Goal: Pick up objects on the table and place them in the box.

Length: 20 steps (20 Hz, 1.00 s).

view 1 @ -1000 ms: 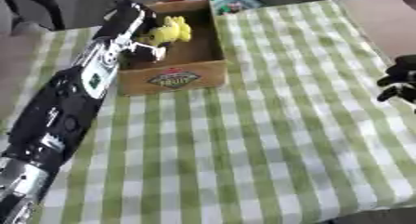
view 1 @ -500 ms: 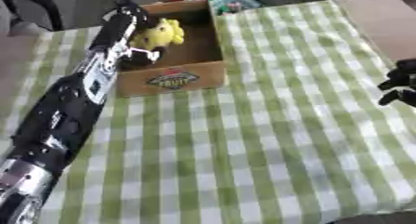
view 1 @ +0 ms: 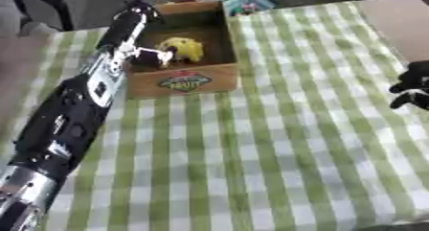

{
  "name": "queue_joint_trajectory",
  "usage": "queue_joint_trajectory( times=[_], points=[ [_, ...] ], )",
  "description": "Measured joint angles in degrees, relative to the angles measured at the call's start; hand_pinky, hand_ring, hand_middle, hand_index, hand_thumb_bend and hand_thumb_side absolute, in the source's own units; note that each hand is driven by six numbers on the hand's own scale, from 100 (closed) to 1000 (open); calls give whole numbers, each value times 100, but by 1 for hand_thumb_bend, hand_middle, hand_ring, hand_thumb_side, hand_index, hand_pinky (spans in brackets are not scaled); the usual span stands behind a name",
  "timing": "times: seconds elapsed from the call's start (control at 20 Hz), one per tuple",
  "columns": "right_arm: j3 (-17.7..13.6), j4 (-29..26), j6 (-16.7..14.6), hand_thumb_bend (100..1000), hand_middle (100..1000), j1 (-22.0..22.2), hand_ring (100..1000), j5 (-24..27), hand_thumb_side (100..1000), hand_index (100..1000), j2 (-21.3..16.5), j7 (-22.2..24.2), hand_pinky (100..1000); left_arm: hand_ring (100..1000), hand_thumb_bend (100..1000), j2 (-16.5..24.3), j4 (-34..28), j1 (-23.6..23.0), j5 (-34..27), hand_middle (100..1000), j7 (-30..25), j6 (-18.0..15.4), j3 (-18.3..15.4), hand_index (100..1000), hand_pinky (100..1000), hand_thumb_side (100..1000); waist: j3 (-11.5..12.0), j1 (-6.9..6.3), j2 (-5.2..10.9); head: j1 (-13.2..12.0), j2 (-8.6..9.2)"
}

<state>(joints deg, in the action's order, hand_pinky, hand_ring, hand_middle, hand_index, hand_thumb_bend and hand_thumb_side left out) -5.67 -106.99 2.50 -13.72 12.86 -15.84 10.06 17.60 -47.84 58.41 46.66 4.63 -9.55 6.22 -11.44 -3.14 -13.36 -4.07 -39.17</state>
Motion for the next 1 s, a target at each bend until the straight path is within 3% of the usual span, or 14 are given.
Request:
queue_joint_trajectory(
  times=[0.25, 0.5, 0.8, 1.0],
  points=[
    [-37, 3, -7, 100, 573, 23, 584, 0, 553, 689, 14, -18, 458, 703, 250, 14, -718, -322, -710, 596, -85, 11, 138, 592, 599, 152, 234, 72, 43, 70, -11],
    [-76, 31, 0, 100, 573, 71, 584, 0, 557, 689, 44, -57, 458, 700, 109, 267, -1874, -945, -1993, 594, -130, 166, 317, 574, 583, 204, 489, 107, 79, 161, -57],
    [-108, 31, 0, 100, 573, 90, 584, -1, 562, 688, 47, -101, 458, 723, 100, 682, -3409, -1970, -3457, 627, 7, 521, 378, 591, 585, 311, 674, 155, 85, 225, -59],
    [-136, 31, -1, 100, 573, 93, 584, -4, 567, 688, 59, -115, 458, 735, 100, 769, -4119, -2558, -4125, 640, 258, 723, 232, 596, 590, 388, 726, 157, 84, 235, -59]
  ],
)
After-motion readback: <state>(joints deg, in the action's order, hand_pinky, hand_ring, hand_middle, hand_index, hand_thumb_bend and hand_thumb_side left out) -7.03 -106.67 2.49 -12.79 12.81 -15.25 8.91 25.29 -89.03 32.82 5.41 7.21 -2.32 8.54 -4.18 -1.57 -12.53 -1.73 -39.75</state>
